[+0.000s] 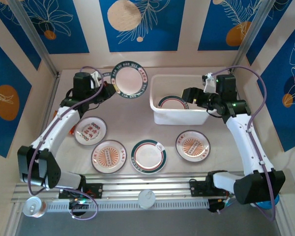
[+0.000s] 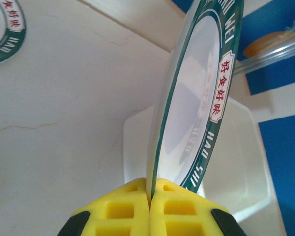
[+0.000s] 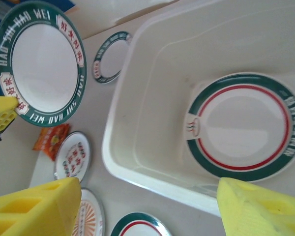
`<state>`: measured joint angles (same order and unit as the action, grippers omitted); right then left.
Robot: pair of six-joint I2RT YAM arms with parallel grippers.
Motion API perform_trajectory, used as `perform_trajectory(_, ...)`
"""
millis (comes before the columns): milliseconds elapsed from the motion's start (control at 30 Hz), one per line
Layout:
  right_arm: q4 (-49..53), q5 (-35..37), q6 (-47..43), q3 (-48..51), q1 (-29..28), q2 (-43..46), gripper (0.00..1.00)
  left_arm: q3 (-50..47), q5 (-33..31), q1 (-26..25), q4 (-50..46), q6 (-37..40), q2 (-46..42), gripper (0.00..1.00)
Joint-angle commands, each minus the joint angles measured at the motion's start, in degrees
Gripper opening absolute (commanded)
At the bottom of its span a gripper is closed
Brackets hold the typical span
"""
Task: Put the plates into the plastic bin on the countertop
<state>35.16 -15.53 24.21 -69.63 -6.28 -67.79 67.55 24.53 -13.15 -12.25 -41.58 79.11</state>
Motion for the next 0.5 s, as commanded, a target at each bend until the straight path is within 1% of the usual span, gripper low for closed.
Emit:
perform_trajectory(0,0.9,-6.2,1.1,-1.9,-2.3,-0.2,0.74,1.4,6.4,0.1,-1.4,-0.3,-2.2,0.0)
perform_trajectory(100,1.6,-7.5,0.7,-3.7,-5.0,-2.1,0.76,1.6,10.0,-0.5,-0.6,-1.5,-3.3,0.0)
perform_trajectory(200,0.2,-8.3,1.4,-4.5,-7.0,-4.0,0.77,1.8,11.6,-2.3,-1.1,-1.7,-3.6,0.0)
perform_trajectory(300,-1.2,-9.0,2.7,-5.5,-8.4,-6.1,0.78,2.0,11.4,-4.3,-1.6,-1.8,-3.7,0.0)
perform_trajectory(467,-3.0,-7.2,4.3,-6.4,-9.1,-8.7,0.78,1.8,11.2,-6.4,-0.8,-2.7,-4.5,0.0)
